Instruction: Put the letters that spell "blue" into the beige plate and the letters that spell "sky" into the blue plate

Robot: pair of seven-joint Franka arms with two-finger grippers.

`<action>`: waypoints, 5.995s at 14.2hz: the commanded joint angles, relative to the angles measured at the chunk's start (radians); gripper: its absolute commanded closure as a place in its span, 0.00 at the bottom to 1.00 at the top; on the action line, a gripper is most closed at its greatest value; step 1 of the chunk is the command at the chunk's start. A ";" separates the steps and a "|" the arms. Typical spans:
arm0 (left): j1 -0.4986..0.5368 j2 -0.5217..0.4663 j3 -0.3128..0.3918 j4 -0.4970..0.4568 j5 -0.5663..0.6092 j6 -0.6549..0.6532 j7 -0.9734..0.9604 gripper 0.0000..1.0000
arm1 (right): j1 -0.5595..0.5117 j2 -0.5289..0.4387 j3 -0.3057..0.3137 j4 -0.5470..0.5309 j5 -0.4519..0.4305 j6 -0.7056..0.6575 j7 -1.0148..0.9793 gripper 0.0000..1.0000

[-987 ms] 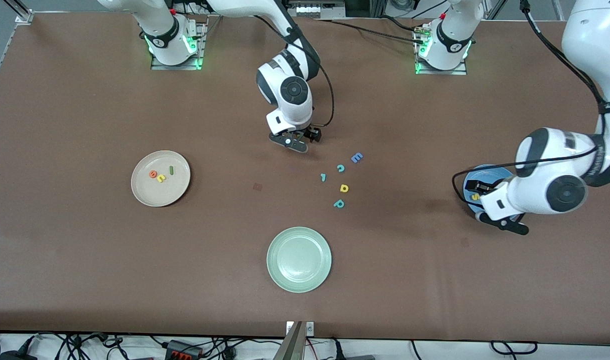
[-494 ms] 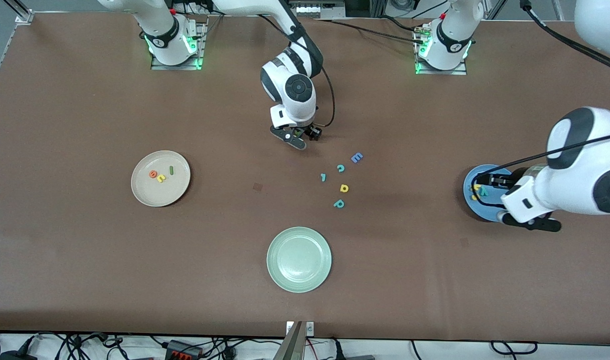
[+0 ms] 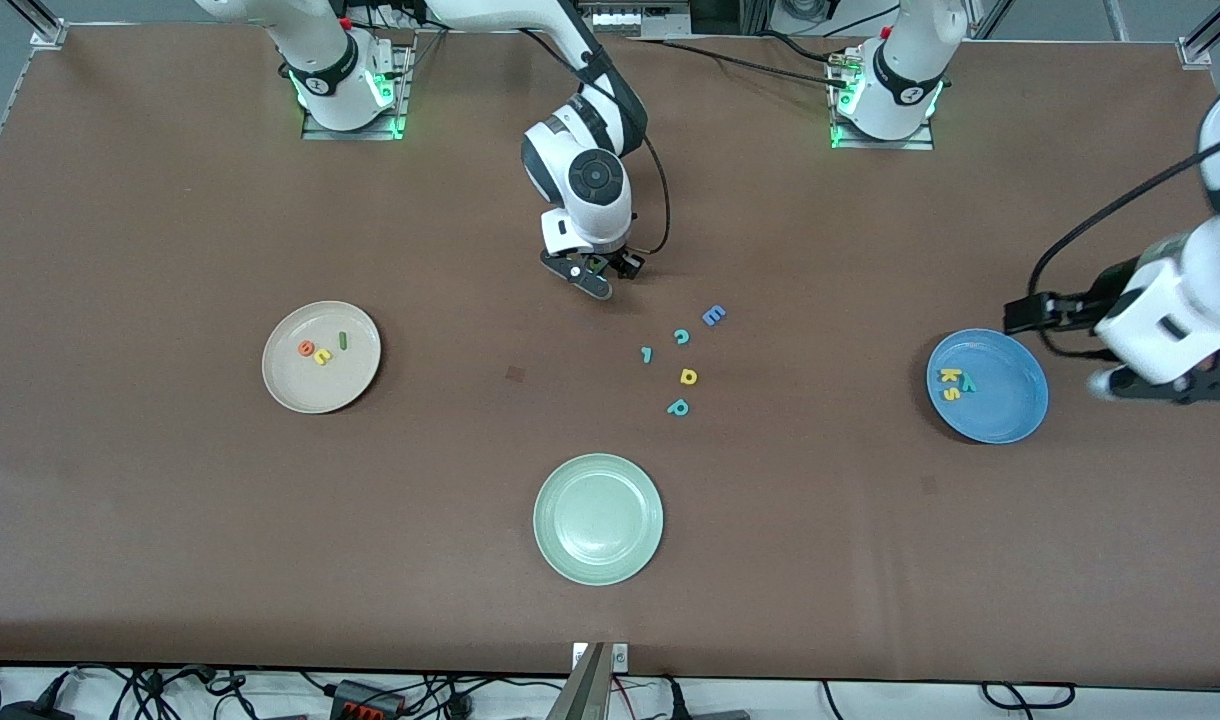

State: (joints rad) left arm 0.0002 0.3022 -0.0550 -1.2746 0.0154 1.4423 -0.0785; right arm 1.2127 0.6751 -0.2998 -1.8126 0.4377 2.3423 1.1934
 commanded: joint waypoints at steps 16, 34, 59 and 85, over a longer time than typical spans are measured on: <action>-0.034 -0.248 0.061 -0.365 -0.026 0.279 -0.006 0.00 | -0.004 -0.003 -0.002 0.001 0.016 0.003 -0.021 0.80; -0.034 -0.244 0.063 -0.361 -0.028 0.268 -0.007 0.00 | -0.172 -0.058 -0.482 0.012 0.004 -0.400 -0.998 0.81; -0.051 -0.232 0.041 -0.327 -0.025 0.264 -0.014 0.00 | -0.396 -0.042 -0.518 0.145 0.013 -0.512 -1.233 0.00; -0.032 -0.229 0.049 -0.322 -0.014 0.188 -0.018 0.00 | -1.239 -0.514 0.266 0.388 -0.441 -0.750 -1.181 0.00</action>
State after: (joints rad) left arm -0.0350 0.0721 -0.0080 -1.6158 0.0052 1.6651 -0.1010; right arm -0.0010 0.1864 -0.0655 -1.3925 0.0276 1.6195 0.0141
